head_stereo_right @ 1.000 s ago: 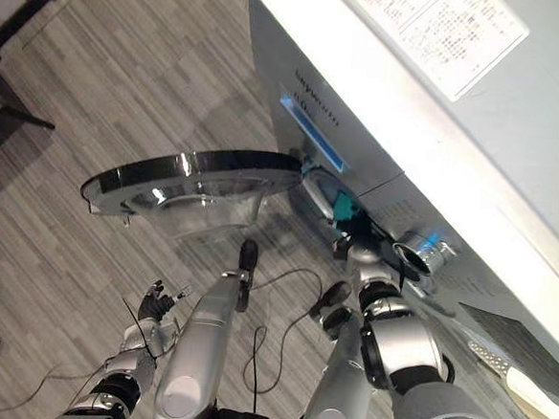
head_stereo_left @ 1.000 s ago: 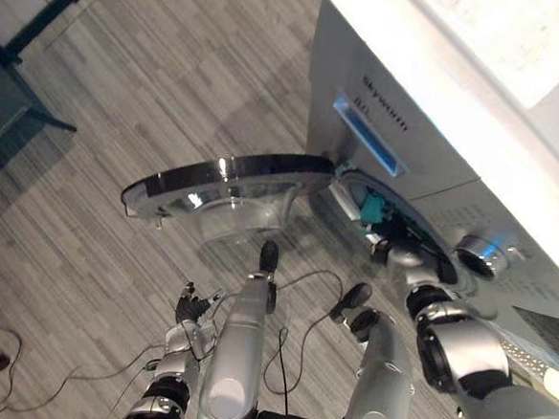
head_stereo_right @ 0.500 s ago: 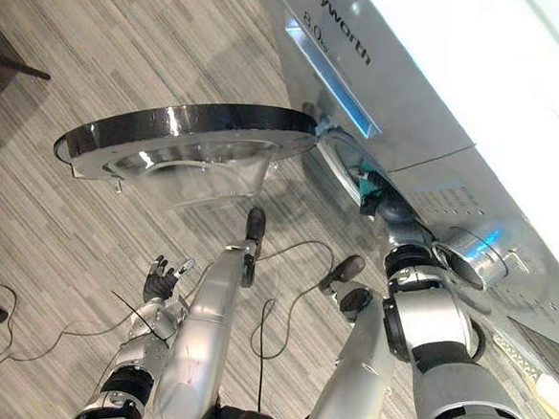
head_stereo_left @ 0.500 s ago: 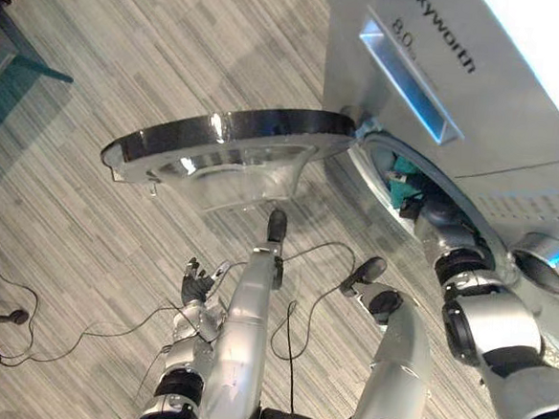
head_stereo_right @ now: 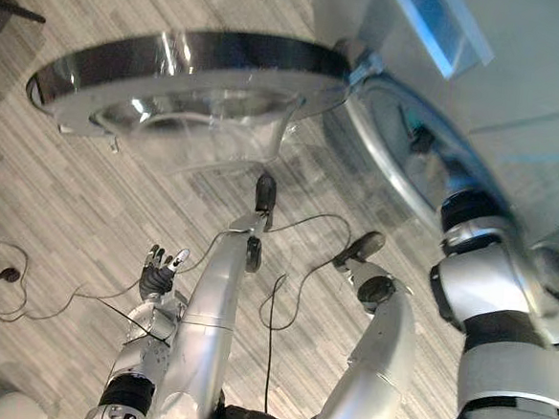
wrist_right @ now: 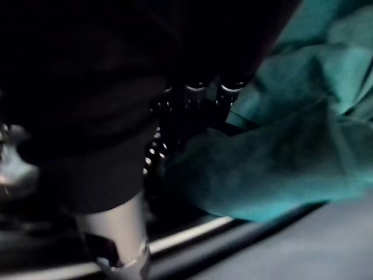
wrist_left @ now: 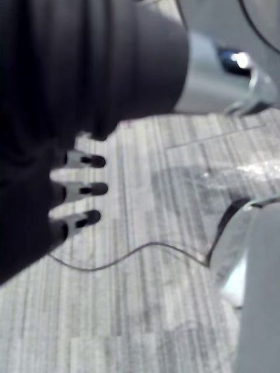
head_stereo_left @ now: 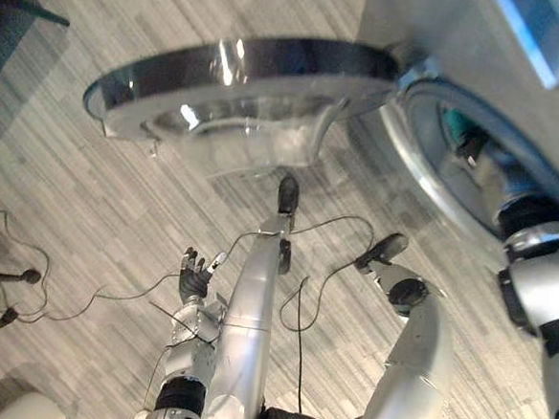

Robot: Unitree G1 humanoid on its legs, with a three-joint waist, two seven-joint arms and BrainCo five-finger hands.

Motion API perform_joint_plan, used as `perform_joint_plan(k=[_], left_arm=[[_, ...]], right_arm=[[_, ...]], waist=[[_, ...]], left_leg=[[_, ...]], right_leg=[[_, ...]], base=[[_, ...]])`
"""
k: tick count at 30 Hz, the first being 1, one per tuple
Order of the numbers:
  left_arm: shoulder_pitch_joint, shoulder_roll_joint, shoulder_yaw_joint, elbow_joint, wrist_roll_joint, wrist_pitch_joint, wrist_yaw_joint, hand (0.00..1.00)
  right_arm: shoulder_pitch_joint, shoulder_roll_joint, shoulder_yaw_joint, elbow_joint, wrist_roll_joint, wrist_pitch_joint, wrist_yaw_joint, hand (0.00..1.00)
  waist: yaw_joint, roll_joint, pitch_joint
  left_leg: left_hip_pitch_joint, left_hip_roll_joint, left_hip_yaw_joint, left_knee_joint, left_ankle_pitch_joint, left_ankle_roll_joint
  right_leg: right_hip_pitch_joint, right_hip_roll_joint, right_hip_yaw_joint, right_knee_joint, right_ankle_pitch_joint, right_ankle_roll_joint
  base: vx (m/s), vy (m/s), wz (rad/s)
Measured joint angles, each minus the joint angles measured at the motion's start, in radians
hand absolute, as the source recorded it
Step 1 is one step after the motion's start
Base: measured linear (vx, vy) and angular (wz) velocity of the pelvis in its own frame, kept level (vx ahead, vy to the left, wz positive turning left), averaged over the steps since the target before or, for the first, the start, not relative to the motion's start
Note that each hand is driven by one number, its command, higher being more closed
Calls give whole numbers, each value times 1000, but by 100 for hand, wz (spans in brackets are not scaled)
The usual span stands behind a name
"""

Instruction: Pick up the laundry basket with both hands and put the clothes into the washing machine.

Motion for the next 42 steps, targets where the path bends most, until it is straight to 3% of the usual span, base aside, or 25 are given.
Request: perform_joint_plan(k=[1, 4, 7, 11, 16, 21, 24, 26, 28, 30, 35, 36, 37, 40, 42], left_arm=[[5, -2, 1, 1, -8, -1, 4, 0], [0, -11, 19, 10, -19, 0, 26, 0], [-1, -11, 32, 26, -18, 6, 43, 0], [7, -14, 28, 22, -17, 0, 64, 0], [11, -13, 8, 0, -17, -9, 58, 0], [15, -11, -31, -14, -17, -9, 40, 0], [33, -12, -29, -12, -18, -10, 40, 0], [38, -12, -21, 18, -18, -9, 40, 0], [39, -13, -19, 44, -18, -9, 40, 0], [39, -13, -18, 94, -17, -4, 40, 0], [41, -11, -9, 195, 16, 15, 30, 0], [49, 1, -7, 216, 33, 24, 18, 0], [71, 25, -6, 234, 55, 26, 15, 0], [78, 50, -6, 295, 97, 40, -12, 0], [91, 50, 27, 335, 124, 48, -27, 0]], right_arm=[[-70, -33, 2, -6, 56, -9, -17, 0], [-177, -121, 6, -95, 188, -64, -60, 0], [-220, -125, -3, -115, 236, -89, -106, 0], [-247, -134, -11, -115, 242, -85, -184, 0], [-195, -91, -127, -104, 196, -98, -207, 0], [-75, -14, -318, -119, 144, -99, -197, 0], [42, 29, -482, -229, 111, -100, -180, 0], [205, 101, -658, -372, 87, -101, -176, 0], [285, 143, -726, -408, 65, -101, -182, 0], [471, 272, -877, -527, 35, -101, -204, 0], [814, 538, -954, -629, -4, -101, -185, 0], [934, 612, -953, -692, -30, -104, -141, 0], [1058, 681, -942, -746, -81, -107, -98, 0], [1249, 783, -879, -741, -135, -95, -5, 0], [1361, 808, -872, -702, -134, -98, 32, 0]], waist=[[16, 8, 2], [24, 18, 13], [24, 18, 13], [24, 16, 14], [22, 16, 14], [22, 16, 14], [24, 16, 14], [25, 15, 13], [25, 15, 13], [23, 15, 13], [-11, 9, 9], [-33, -8, 1], [-64, -41, -20], [-92, -79, -90], [-99, -99, -150]], left_leg=[[-11, 7, -26, 122, -22, 43], [-79, 55, 32, 123, -12, 41], [-89, 69, 43, 85, -2, 33], [-39, 70, 99, -31, 48, 20], [11, 70, 126, -59, 110, 62], [69, 72, 124, -42, 106, 77], [87, 78, 112, 0, 73, 81], [132, 83, 113, 31, 34, 80], [168, 83, 116, 41, 14, 82], [261, 75, 127, 45, -27, 79], [516, 36, 154, -6, -71, 74], [582, 26, 167, -33, -73, 70], [648, 16, 175, -68, -83, 57], [765, 11, 181, -144, -95, 39], [850, 2, 190, -206, -103, 23]], right_leg=[[-39, -2, 3, 2, 7, 8], [-80, 4, -11, -5, 96, -24], [-82, 23, -26, -61, 101, -28], [-67, 39, -27, -150, 106, -25], [-28, 33, -28, -168, 181, -30], [30, 31, -23, -140, 193, -43], [57, 32, -13, -109, 181, -56], [109, 33, 1, -100, 171, -50], [147, 33, 6, -101, 168, -46], [234, 32, 27, -107, 151, -20], [476, 29, 88, -169, 108, 45], [535, 29, 88, -198, 103, 55], [589, 30, 89, -232, 93, 72], [687, 56, 84, -306, 92, 79], [752, 71, 86, -365, 96, 92]], base=[[-57, 42, -31], [-91, 29, -21], [-128, 37, -12], [-96, 56, 0], [-42, 46, 4], [-14, -19, 12], [-9, -52, 7], [9, -40, 3], [23, -7, 1], [119, -12, 9], [215, -13, 19], [259, -39, -12], [216, -38, -21], [164, -65, -24], [166, -48, -17]])
